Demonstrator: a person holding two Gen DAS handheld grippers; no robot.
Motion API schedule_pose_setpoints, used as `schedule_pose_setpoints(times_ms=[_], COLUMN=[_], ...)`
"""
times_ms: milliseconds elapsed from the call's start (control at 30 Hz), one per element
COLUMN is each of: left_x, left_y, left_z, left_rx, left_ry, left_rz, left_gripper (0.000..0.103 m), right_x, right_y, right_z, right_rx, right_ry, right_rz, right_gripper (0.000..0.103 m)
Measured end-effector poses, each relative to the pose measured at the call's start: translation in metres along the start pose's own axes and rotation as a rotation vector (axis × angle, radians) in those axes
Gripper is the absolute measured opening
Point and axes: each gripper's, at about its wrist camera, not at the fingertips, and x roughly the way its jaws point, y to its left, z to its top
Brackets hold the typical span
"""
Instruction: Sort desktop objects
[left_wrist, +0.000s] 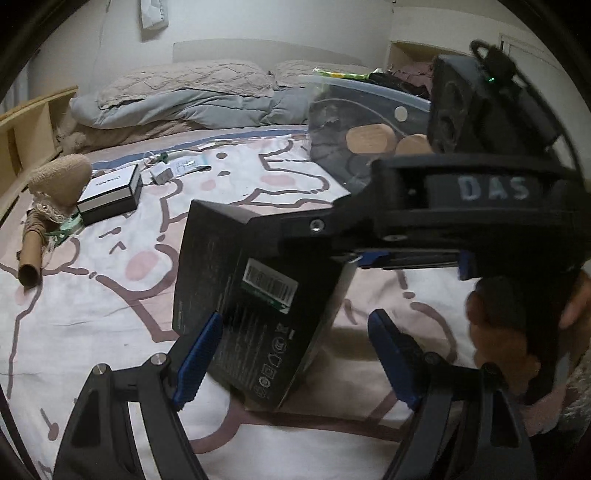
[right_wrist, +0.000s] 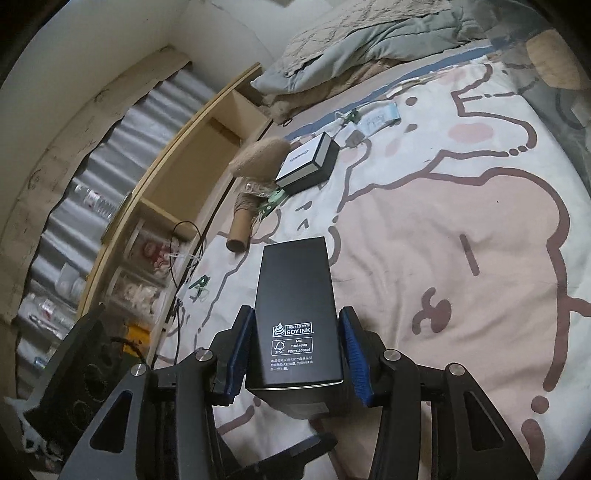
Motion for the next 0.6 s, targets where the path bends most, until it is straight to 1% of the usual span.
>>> schedule_pose_setpoints(times_ms=[100,267,367,433,533,600], left_x=[0.0,0.0,-0.002,-0.005,-0.012,-0.018], left_y=[0.006,0.012,0.011,0.011,0.012,0.011], left_z=[0.0,-0.005,-0.008,-0.011,-0.014,-0.016], left_rx=[-0.031,-0.072,-0.084,-0.108,-0.158,-0.185], left_ry=[0.004,0.013,0.017,0.017,0.01,0.004], left_rz=[0.014,0.019,0.025,0.002,-0.054,-0.083], left_gripper=[0.081,0.081,0.081,0.081,0.081,0.081], right_x=[0.0,0.0,-0.003,-0.005,-0.007,-0.008], right_y=[-0.001,-0.01,-0.009,-0.009,-0.012,-0.012], right_z=[0.0,-0.004,-0.005,-0.007,-0.009,-0.01], right_rx=[0.022,0.111,0.122,0.133,0.174,0.188], right_ry=[0.008,0.044,0.052,0.051,0.061,0.064], right_rz=[0.03,0.113,0.133,0.162,0.227,0.256], right_gripper=[0.048,0.049,0.049,0.049,0.049,0.049])
